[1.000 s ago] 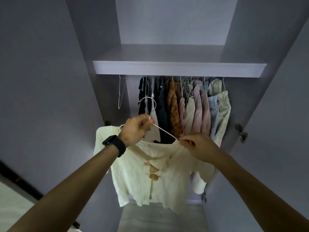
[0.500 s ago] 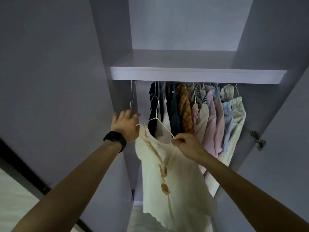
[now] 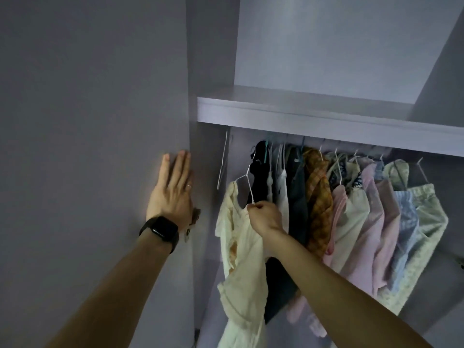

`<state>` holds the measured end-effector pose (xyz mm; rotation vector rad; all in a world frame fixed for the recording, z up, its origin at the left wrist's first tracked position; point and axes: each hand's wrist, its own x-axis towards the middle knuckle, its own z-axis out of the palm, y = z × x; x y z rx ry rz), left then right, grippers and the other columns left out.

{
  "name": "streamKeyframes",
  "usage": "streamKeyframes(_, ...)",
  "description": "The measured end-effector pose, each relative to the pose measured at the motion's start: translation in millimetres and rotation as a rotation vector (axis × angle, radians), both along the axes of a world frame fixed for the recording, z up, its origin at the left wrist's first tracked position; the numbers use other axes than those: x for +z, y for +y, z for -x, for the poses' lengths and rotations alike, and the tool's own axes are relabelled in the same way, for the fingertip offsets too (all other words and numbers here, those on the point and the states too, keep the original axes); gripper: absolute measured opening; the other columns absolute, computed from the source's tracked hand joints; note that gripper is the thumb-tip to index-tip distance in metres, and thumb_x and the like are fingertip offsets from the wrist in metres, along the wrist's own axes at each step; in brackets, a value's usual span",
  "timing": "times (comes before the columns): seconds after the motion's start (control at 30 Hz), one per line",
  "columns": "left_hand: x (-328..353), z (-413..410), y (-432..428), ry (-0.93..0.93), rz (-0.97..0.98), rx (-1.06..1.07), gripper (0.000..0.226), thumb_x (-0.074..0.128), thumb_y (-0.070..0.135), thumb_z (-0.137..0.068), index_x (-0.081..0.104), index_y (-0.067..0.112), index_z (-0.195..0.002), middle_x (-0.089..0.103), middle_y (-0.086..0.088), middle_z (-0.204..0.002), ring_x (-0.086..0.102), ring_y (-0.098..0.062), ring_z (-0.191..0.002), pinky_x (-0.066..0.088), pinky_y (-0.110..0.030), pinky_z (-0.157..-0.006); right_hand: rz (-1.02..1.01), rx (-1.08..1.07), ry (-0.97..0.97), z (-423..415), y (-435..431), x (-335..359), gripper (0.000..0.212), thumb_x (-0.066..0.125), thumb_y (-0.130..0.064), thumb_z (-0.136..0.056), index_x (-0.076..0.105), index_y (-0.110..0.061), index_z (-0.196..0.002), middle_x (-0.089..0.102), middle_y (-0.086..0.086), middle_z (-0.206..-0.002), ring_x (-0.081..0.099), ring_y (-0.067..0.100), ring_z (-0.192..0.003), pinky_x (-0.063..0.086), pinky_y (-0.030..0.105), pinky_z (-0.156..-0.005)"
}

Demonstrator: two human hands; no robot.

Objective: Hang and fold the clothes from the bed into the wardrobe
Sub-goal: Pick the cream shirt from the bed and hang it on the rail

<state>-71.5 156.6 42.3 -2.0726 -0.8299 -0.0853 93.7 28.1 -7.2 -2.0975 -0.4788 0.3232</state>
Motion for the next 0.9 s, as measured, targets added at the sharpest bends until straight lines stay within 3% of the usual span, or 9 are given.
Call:
streamKeyframes(0.1, -10.6, -1.7, 11.4, -0.005, -0.123, -0.001, 0.067, 0.012, 0.043, -0.102, -0.009, 0.01, -0.157, -0.032, -0.032, -0.153, -0.028, -0.049, -0.143, -0.035, -0.071, -0.095, -0.011, -0.033, -0.078, -25.5, 28.9, -14.7, 0.023, 0.049, -0.026, -0.097, 0.065, -0.014, -0.086, 0.066, 0.003, -0.081, 0.059, 0.019, -0.067, 0.042, 0.025, -0.057)
streamKeyframes(0.23, -18.0, -6.9, 22.6, -0.016, -0.239, -0.04, 0.064, 0.01, 0.044, -0.103, -0.003, 0.015, -0.159, -0.026, -0.028, -0.158, -0.024, -0.047, -0.146, -0.035, -0.072, -0.094, -0.026, -0.114, -0.194, -57.4, 57.2, -15.2, 0.025, 0.048, -0.022, -0.097, 0.066, -0.006, -0.103, 0.068, 0.013, -0.105, 0.059, 0.028, -0.082, 0.041, 0.027, -0.067)
streamKeyframes(0.53, -27.5, -10.3, 26.1, -0.017, -0.353, -0.067, 0.065, 0.014, 0.049, -0.103, -0.002, 0.019, -0.158, -0.022, -0.028, -0.159, -0.022, -0.047, -0.147, -0.029, -0.073, -0.098, -0.141, -0.265, -0.375, -98.4, 109.2, 13.4, 0.03, 0.051, -0.022, -0.099, 0.063, -0.002, -0.118, 0.066, 0.02, -0.12, 0.061, 0.039, -0.11, 0.038, 0.032, -0.072)
streamKeyframes(0.7, -28.0, -9.5, 31.4, -0.007, -0.382, -0.087, 0.067, 0.015, 0.047, -0.103, -0.003, 0.013, -0.158, -0.021, -0.032, -0.158, -0.022, -0.051, -0.145, -0.032, -0.077, -0.092, -0.051, -0.254, -0.36, -127.0, 134.0, 26.6, 0.035, 0.054, -0.022, -0.099, 0.058, 0.002, -0.125, 0.062, 0.022, -0.128, 0.06, 0.039, -0.116, 0.042, 0.034, -0.075)
streamKeyframes(0.8, -26.5, -7.7, 34.9, 0.001, -0.387, -0.102, 0.068, 0.016, 0.048, -0.103, -0.003, 0.012, -0.158, -0.019, -0.032, -0.158, -0.021, -0.052, -0.145, -0.032, -0.077, -0.092, 0.069, -0.124, -0.254, -133.4, 142.0, 18.5, 0.05, 0.052, -0.022, -0.101, 0.043, 0.002, -0.144, 0.053, 0.021, -0.14, 0.055, 0.038, -0.122, 0.043, 0.033, -0.08)
streamKeyframes(0.9, -28.5, -9.3, 36.7, -0.012, -0.402, -0.111, 0.069, 0.016, 0.049, -0.102, -0.001, 0.013, -0.158, -0.017, -0.032, -0.159, -0.019, -0.052, -0.146, -0.028, -0.077, -0.096, 0.079, -0.06, -0.193, -132.3, 143.1, -2.0, 0.054, 0.054, -0.026, -0.101, 0.041, 0.002, -0.145, 0.053, 0.02, -0.14, 0.056, 0.036, -0.121, 0.048, 0.029, -0.087)
